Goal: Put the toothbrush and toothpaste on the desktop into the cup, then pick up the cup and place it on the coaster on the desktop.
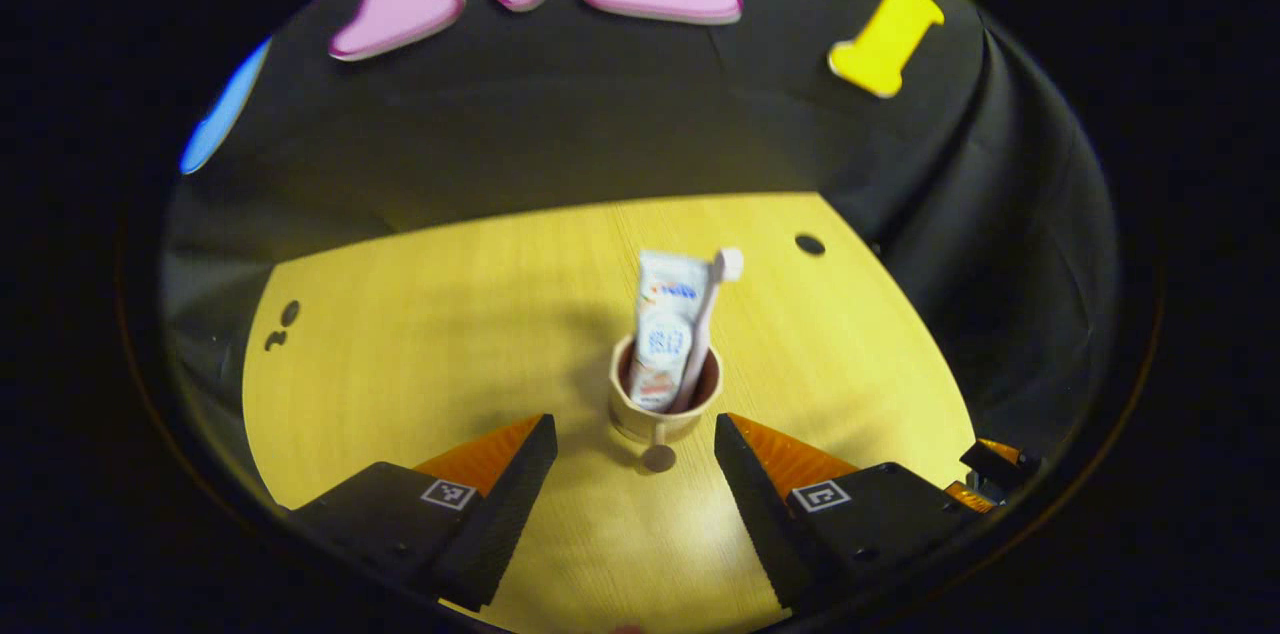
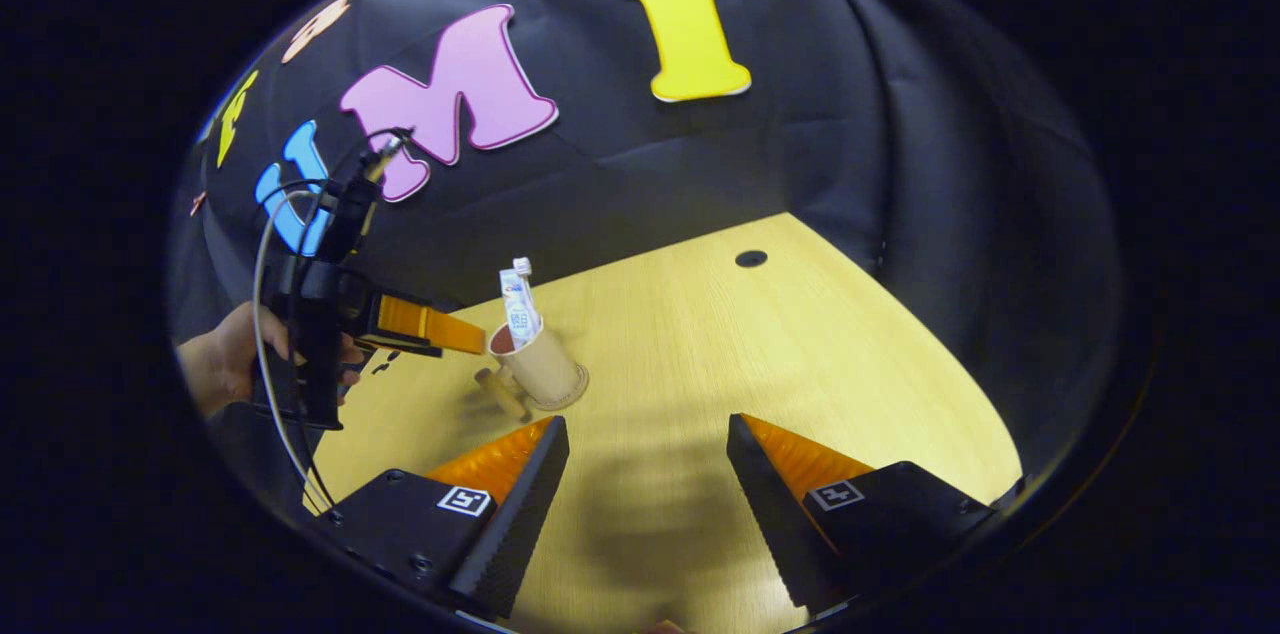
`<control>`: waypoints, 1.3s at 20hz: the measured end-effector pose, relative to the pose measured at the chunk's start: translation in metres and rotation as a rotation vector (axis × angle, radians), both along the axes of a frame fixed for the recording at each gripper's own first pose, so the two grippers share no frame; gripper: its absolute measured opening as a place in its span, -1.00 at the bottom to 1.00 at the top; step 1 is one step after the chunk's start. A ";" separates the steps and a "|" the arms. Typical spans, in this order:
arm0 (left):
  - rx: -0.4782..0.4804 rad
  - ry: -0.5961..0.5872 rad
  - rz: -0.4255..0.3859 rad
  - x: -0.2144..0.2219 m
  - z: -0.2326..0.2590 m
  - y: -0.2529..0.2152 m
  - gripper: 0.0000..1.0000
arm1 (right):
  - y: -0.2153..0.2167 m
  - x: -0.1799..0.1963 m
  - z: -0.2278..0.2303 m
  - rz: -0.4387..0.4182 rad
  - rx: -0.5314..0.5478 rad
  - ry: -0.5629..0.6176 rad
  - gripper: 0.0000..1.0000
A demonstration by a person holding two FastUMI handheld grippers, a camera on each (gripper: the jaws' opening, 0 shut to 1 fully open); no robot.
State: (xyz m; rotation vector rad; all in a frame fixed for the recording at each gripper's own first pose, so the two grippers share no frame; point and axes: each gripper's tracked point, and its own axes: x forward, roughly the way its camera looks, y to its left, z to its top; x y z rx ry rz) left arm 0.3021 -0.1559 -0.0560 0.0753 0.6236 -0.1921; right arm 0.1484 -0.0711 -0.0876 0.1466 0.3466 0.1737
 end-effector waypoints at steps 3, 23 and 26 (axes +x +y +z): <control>-0.099 -0.203 0.085 -0.029 0.057 0.039 0.96 | 0.024 -0.014 0.031 0.017 -0.027 -0.056 0.96; -0.195 -0.737 0.243 -0.358 0.092 0.198 0.95 | 0.188 -0.221 0.066 0.178 -0.202 -0.295 0.96; -0.167 -0.738 0.166 -0.369 0.090 0.189 0.94 | 0.185 -0.229 0.067 0.144 -0.187 -0.303 0.94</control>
